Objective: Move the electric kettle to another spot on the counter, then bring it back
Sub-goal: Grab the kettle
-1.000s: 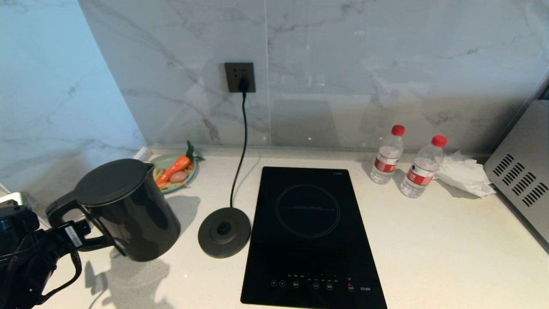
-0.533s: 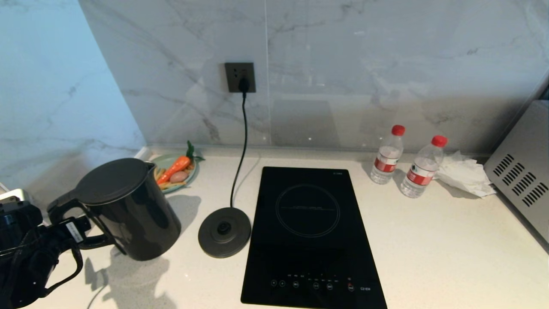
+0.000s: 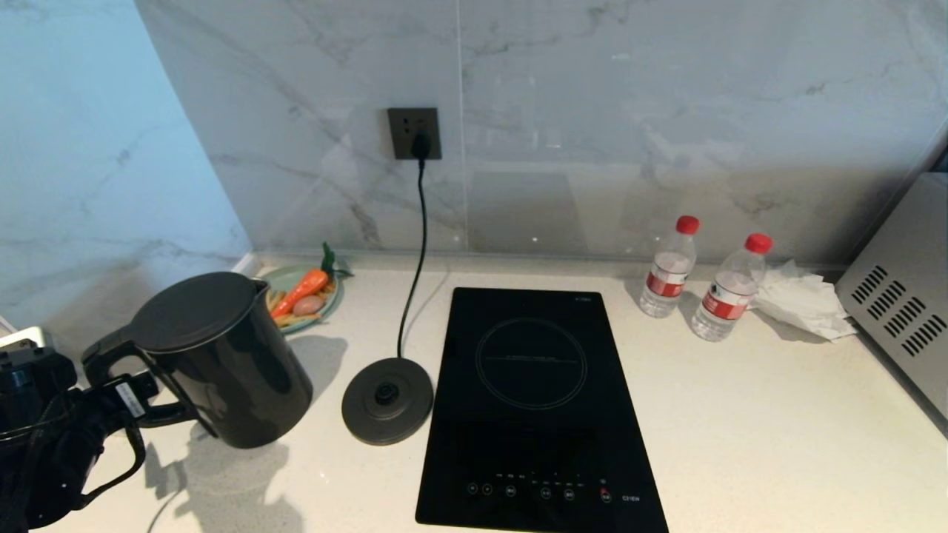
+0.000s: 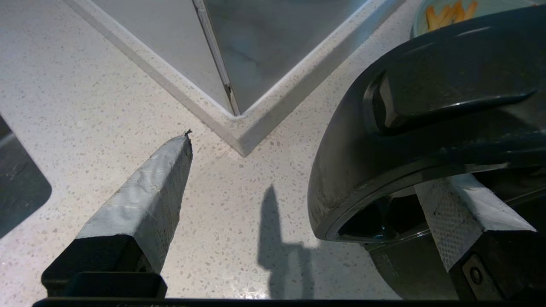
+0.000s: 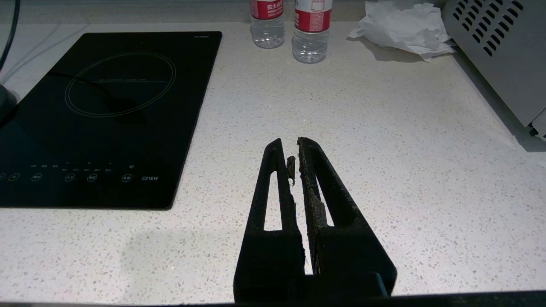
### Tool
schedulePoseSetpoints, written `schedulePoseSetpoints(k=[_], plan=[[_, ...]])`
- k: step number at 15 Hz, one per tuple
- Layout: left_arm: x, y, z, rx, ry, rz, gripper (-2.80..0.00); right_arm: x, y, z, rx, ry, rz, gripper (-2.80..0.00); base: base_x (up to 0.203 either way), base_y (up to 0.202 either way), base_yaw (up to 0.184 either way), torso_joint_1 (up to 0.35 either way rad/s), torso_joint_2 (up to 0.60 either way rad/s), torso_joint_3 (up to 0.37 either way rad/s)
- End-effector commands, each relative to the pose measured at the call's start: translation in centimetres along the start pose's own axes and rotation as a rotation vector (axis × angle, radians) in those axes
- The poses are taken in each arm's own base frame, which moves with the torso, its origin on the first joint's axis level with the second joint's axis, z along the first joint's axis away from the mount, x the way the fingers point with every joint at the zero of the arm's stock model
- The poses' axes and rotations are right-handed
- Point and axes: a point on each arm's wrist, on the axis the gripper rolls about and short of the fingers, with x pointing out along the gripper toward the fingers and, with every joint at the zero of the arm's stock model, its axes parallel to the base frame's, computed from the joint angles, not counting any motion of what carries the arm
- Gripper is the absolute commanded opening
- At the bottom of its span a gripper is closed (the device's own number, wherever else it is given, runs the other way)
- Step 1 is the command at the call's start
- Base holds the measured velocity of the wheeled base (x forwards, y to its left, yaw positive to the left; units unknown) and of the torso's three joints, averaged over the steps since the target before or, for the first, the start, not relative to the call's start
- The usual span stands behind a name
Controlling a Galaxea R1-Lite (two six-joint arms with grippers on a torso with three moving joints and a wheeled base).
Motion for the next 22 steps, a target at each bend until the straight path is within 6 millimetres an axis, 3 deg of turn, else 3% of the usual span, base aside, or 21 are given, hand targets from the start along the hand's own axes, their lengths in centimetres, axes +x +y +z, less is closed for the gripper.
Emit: schedulePoseSetpoints(k=[1, 3, 4, 5, 22], plan=[[0.1, 0.0, 0.0, -0.005, -0.005, 0.006, 0.0, 0.0, 0.0, 0.0, 0.0, -0.002, 0.0, -2.8, 0.0, 0.0, 0.0, 0.0, 0.0, 0.0], [0.1, 0.0, 0.0, -0.005, -0.004, 0.005, 0.0, 0.0, 0.0, 0.0, 0.0, 0.001, 0.0, -2.8, 0.0, 0.0, 0.0, 0.0, 0.0, 0.0], [0.1, 0.0, 0.0, -0.007, -0.005, 0.006, -0.52, 0.0, 0.0, 0.0, 0.0, 0.0, 0.0, -2.8, 0.0, 0.0, 0.0, 0.0, 0.0, 0.0], [0.1, 0.0, 0.1, -0.007, -0.006, 0.004, -2.8, 0.0, 0.0, 0.0, 0.0, 0.001, 0.0, -2.8, 0.0, 0.0, 0.0, 0.0, 0.0, 0.0], [-0.1, -1.4, 0.9, -0.036, -0.074, -0.049, -2.8, 0.0, 0.0, 0.0, 0.0, -0.002, 0.0, -2.8, 0.0, 0.0, 0.0, 0.0, 0.0, 0.0]])
